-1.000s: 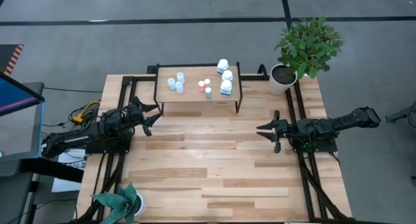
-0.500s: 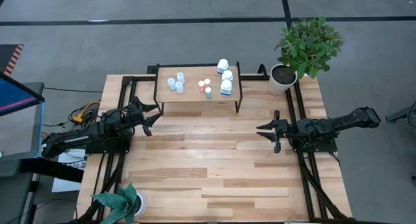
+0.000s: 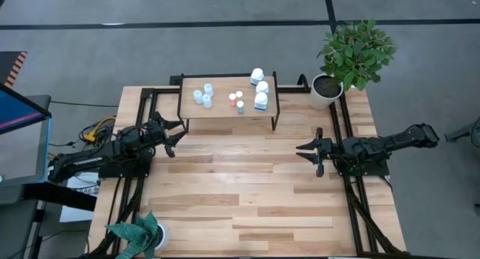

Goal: Pick and place medicine bottles onto shelf by color
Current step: Return to Home Position

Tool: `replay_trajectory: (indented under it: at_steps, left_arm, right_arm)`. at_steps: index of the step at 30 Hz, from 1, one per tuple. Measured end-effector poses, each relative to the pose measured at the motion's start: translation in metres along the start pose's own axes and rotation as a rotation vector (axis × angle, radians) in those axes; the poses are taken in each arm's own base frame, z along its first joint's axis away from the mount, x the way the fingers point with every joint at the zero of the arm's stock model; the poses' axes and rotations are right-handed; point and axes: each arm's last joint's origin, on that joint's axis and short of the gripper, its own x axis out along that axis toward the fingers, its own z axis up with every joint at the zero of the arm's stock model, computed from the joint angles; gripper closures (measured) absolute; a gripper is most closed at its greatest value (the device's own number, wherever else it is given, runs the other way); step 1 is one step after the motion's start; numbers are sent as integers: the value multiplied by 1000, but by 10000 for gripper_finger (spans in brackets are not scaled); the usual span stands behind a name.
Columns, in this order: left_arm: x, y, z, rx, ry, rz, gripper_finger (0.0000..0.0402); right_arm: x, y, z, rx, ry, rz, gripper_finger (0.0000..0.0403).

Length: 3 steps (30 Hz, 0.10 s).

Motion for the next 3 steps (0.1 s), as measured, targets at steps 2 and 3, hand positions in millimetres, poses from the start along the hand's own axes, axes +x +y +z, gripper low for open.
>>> replay_trajectory:
  at_steps: [2,3]
  left_arm:
    - [0,0,0,-6,0,0,205]
    - [0,0,0,-6,0,0,205]
  right_arm:
    - [0,0,0,0,0,0,280]
    - [0,0,0,0,0,0,280]
